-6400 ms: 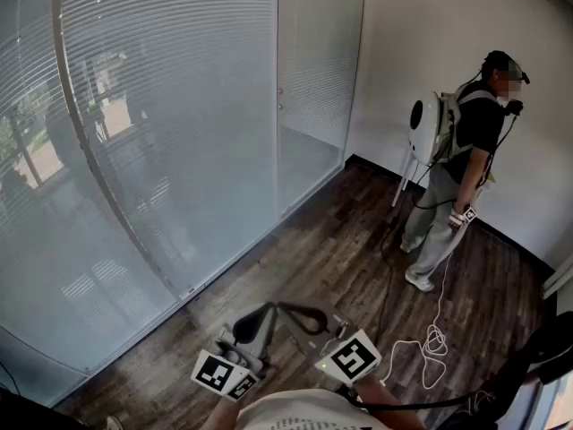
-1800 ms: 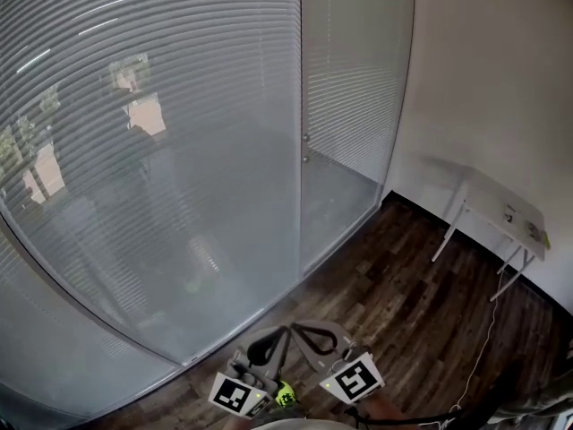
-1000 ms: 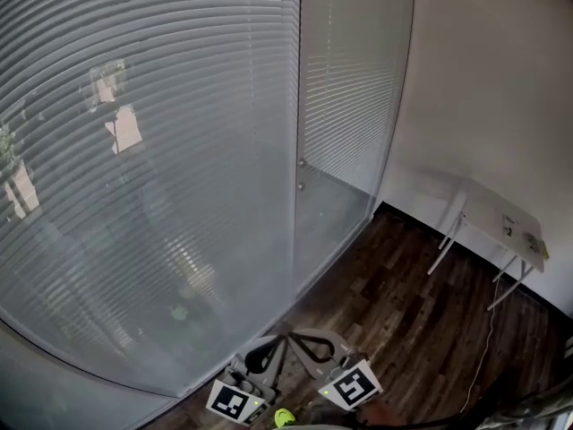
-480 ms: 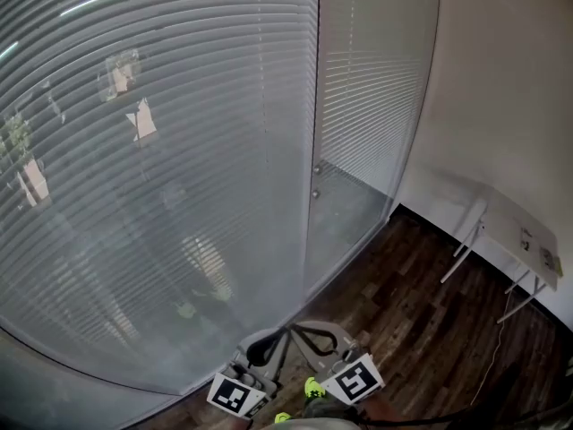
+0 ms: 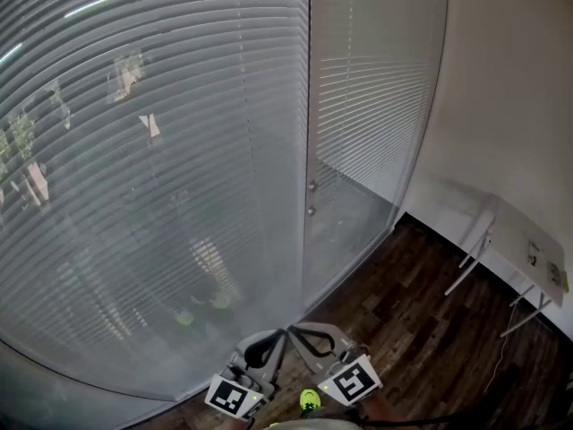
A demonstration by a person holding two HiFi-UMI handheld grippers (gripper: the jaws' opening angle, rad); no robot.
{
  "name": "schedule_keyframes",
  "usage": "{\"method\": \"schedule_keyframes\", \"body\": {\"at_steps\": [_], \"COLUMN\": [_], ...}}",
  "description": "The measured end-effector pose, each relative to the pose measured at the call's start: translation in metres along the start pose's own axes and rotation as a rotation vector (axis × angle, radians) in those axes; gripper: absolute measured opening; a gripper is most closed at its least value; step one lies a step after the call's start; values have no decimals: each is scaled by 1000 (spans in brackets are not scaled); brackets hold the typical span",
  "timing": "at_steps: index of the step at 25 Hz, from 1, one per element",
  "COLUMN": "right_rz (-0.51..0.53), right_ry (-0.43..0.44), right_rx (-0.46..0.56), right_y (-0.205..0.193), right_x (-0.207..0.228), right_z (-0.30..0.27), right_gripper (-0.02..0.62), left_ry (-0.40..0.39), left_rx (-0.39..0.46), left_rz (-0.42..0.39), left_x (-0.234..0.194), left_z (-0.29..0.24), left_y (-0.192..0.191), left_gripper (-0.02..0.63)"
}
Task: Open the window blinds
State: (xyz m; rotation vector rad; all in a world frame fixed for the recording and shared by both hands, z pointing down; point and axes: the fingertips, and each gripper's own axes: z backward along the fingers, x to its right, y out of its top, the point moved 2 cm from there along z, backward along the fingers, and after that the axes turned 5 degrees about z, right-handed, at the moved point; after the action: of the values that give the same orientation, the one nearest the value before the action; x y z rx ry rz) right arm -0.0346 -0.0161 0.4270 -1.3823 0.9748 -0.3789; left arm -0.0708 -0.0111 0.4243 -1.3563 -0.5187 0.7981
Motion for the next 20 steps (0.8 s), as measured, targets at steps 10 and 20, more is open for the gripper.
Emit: {"method": "schedule_keyframes", "body": {"at_steps": [10,20], "right_rz": [14,-55], "right_ry": [45,43], "right_rx": [21,35], "right_y": [-25,-61], "right_x": [55,66], "right_z": [0,-2], "right_gripper": [6,6], "left_ry": [46,59], "left_rx": [11,-2], "left_rz": [-40,-7], "left_x": [-7,-14], "left_z": [-58,-75], "left_y": [-13,-46], "left_gripper": [-11,-11]}}
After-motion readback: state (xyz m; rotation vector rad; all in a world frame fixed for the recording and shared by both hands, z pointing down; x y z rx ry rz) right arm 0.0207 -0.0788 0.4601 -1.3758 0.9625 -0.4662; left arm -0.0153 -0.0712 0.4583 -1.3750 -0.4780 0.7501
